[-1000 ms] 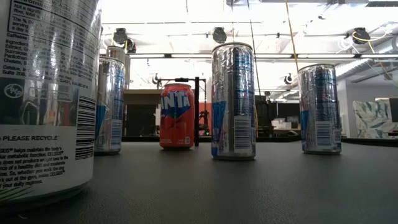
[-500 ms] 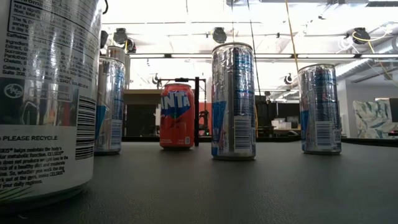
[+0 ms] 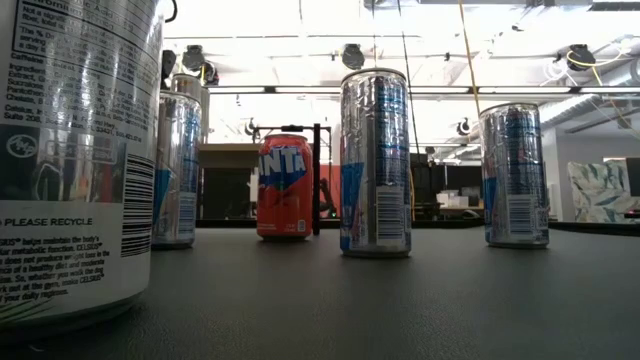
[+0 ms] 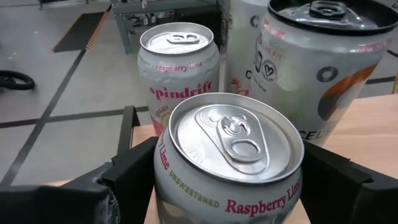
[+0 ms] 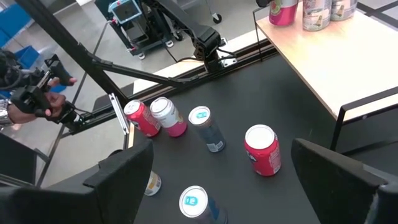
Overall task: Place canned beverage on shelf
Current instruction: Put the right pink soda can on the shelf aligned with the other pink soda can
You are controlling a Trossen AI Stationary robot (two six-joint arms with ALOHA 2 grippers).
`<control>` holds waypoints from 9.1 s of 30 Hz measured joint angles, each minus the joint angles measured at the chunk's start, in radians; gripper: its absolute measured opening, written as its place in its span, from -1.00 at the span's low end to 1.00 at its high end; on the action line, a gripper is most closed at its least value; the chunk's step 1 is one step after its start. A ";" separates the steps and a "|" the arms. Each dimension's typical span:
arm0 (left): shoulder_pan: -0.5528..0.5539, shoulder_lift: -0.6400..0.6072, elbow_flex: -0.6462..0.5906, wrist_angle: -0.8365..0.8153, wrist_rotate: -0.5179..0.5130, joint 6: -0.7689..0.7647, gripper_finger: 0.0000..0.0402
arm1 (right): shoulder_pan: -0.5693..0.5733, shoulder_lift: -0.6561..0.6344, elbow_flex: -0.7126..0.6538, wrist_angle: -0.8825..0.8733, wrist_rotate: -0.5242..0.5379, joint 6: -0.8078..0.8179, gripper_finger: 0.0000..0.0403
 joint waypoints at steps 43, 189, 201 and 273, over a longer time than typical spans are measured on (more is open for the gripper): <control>-0.286 0.030 0.355 -0.645 0.196 -0.433 0.12 | -0.021 0.000 0.000 -0.008 0.090 -0.022 0.79; -0.148 0.055 -0.089 -0.028 0.006 -0.107 -0.32 | -0.109 0.001 0.000 -0.115 0.446 0.030 0.79; -0.146 0.037 0.166 -0.212 0.226 -0.271 -0.32 | -0.109 -0.002 0.000 -0.122 0.446 0.060 0.79; 0.273 0.413 0.656 -0.756 0.420 -0.062 0.99 | -0.142 -0.003 0.000 -0.121 0.287 0.023 0.79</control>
